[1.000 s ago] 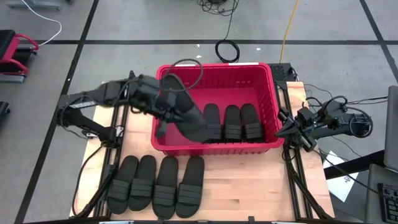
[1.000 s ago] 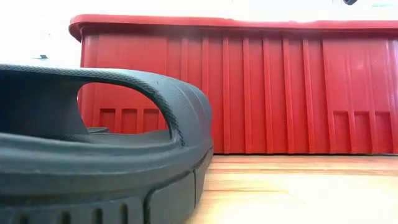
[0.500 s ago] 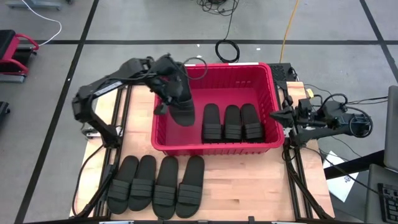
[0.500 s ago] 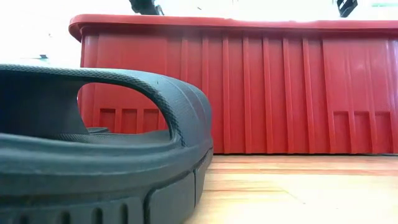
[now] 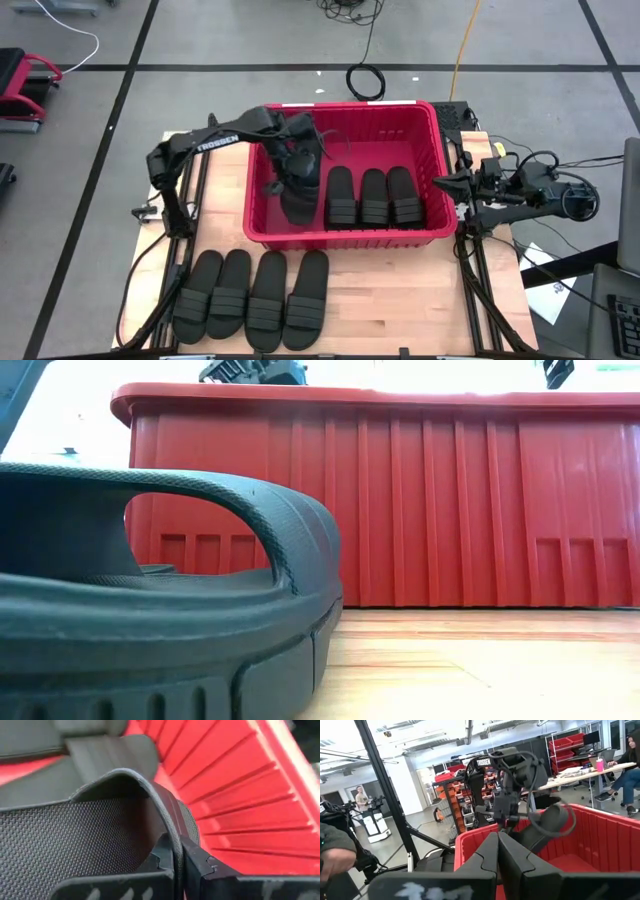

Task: Pick and place slides into bin
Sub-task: Put the black slide into the red bin

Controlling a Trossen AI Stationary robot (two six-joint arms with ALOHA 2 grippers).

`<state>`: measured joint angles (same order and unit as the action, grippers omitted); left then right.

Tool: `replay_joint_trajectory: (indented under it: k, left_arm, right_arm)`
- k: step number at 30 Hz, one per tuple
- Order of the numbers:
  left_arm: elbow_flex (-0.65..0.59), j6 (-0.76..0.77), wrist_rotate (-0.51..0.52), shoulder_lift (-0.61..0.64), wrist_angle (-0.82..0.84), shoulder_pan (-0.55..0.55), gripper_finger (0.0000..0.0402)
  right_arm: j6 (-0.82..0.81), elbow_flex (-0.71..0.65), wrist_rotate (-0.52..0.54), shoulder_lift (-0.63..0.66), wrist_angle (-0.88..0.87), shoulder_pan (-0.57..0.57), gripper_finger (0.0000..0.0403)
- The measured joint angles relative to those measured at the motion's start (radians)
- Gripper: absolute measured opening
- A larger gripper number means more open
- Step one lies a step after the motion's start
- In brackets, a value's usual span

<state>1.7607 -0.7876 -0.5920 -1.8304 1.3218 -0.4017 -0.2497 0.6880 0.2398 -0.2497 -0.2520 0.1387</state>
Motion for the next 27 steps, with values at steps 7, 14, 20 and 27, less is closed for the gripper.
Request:
replay_joint_trajectory:
  k: [7,14,20,27]
  left_arm:
    - [0.000,0.001,-0.193,-0.075,0.011,0.008,0.0001]
    - [0.001,-0.001,-0.248,-0.136,0.008,0.003,0.0001]
    - [0.001,-0.012,-0.367,-0.181,0.003,-0.007,0.0000]
    - [-0.024,0.003,-0.424,-0.182,-0.040,-0.038,0.0000]
  right_arm:
    - [0.000,0.000,-0.005,0.000,0.000,0.000,0.0000]
    - [0.001,0.000,-0.008,0.000,-0.003,0.000,0.0000]
    - [0.000,0.000,-0.035,0.000,-0.001,0.000,0.0000]
    - [-0.023,0.000,-0.035,0.000,0.000,0.000,0.0000]
